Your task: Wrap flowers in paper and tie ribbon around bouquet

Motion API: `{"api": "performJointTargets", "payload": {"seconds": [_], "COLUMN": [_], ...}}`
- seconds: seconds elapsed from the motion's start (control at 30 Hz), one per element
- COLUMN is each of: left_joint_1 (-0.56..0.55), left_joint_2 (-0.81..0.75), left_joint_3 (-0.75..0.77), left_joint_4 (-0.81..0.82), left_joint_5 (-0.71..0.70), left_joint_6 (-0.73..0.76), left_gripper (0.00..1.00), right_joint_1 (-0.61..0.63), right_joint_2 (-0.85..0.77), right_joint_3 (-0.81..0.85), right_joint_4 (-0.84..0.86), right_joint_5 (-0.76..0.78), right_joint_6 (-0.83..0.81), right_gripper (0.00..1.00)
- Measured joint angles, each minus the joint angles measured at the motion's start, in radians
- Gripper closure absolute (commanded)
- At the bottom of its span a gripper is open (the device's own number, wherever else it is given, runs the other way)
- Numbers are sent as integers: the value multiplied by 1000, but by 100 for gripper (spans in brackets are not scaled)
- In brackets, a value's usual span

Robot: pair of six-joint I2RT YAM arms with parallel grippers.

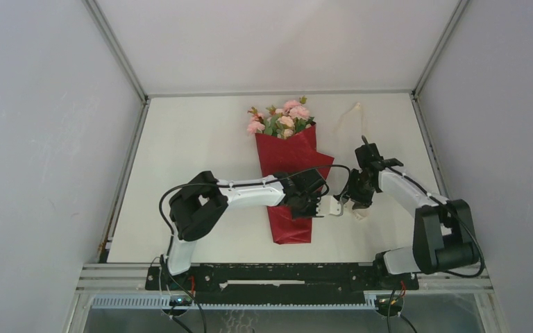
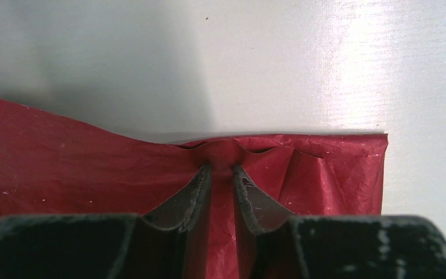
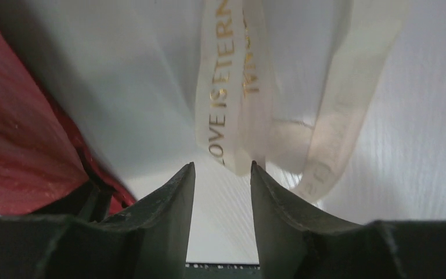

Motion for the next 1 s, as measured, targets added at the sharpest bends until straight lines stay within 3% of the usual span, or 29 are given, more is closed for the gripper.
{"api": "performJointTargets", "payload": {"seconds": [0.2,0.23,0.37,0.77,0.87,1.0], "left_joint_1": [0,0,0,0,0,0], "left_joint_2": [0,0,2,2,2,2], "left_joint_3": [0,0,4,4,4,4], "left_joint_4": [0,0,-4,-5,-5,-5], "left_joint_5": [0,0,0,0,0,0], "left_joint_6": [0,0,0,0,0,0], "left_gripper": [75,75,74,74,74,74], "right_joint_1": [3,3,4,87,113,54], "right_joint_2": [88,90,97,78,68,68], "right_joint_3": [0,0,0,-4,-12,-22], "right_joint_4": [101,109,142,206,211,199], "right_joint_5": [4,6,2,-262,-338,-374], "right_joint_6": [11,11,8,16,17,6], "right_gripper": [63,68,100,100,71,47]}}
